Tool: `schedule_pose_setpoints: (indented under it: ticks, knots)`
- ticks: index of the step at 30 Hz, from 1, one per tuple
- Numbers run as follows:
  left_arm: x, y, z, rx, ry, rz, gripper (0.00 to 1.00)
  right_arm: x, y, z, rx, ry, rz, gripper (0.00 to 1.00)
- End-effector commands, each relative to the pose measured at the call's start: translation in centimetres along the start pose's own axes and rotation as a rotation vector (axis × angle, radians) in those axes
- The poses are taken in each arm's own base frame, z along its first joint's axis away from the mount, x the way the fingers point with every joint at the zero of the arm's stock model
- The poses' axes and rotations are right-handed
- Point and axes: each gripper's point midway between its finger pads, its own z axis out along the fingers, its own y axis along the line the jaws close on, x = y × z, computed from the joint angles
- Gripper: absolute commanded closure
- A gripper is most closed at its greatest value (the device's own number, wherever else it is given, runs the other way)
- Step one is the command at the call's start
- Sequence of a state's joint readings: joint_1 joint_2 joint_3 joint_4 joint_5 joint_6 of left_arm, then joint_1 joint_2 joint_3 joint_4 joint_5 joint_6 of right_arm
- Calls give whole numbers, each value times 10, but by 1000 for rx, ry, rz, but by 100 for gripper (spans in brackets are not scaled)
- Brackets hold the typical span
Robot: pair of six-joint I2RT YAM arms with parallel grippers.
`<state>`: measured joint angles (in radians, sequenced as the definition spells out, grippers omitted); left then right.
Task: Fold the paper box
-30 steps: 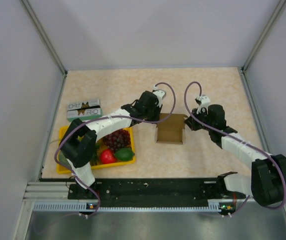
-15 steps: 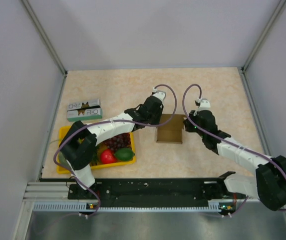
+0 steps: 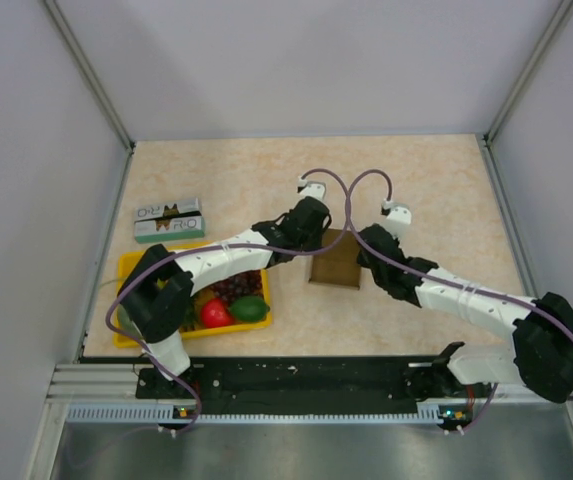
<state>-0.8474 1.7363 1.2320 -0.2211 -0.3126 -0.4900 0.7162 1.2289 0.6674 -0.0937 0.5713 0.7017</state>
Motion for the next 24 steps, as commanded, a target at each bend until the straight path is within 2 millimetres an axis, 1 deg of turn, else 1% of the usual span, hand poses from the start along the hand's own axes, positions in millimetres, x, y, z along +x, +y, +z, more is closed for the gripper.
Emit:
schedule_pose_setpoints:
  ticks: [1, 5, 6, 7, 8, 9, 10, 13, 14, 15, 19, 20, 24]
  knots:
    - [-22, -6, -12, 5, -95, -129, 100, -7, -7, -3, 139, -86, 42, 100]
    - [-16, -8, -16, -20, -121, -129, 100, 0, -8, -3, 174, -110, 26, 100]
    - [-10, -5, -16, -27, -121, -121, 100, 1, -9, -2, 181, -118, 39, 100]
    - [-12, -9, -17, -17, -145, -117, 100, 4, -8, -3, 179, -118, 38, 100]
    - [-11, -7, -18, -23, -154, -122, 100, 7, -8, -4, 178, -115, 41, 100]
    - [-6, -5, -18, -30, -147, -120, 100, 7, -7, -4, 181, -126, 55, 100]
    - [-5, -6, -18, -33, -148, -129, 100, 11, -2, -7, 171, -126, 55, 100]
    - [2, -7, -17, -36, -142, -129, 100, 12, 3, -11, 176, -158, 53, 100]
    - [4, -7, -17, -38, -140, -128, 100, 13, 8, -14, 169, -166, 41, 100]
    - [7, -7, -17, -39, -136, -129, 100, 13, 7, -16, 179, -180, 43, 100]
    - [14, -11, -19, -49, -123, -147, 100, 21, 7, -20, 185, -183, 33, 100]
    - [16, -12, -19, -50, -120, -148, 100, 26, 5, -19, 187, -176, 27, 100]
    - [26, -7, -19, -91, -111, -135, 100, 34, 2, -23, 186, -179, 25, 100]
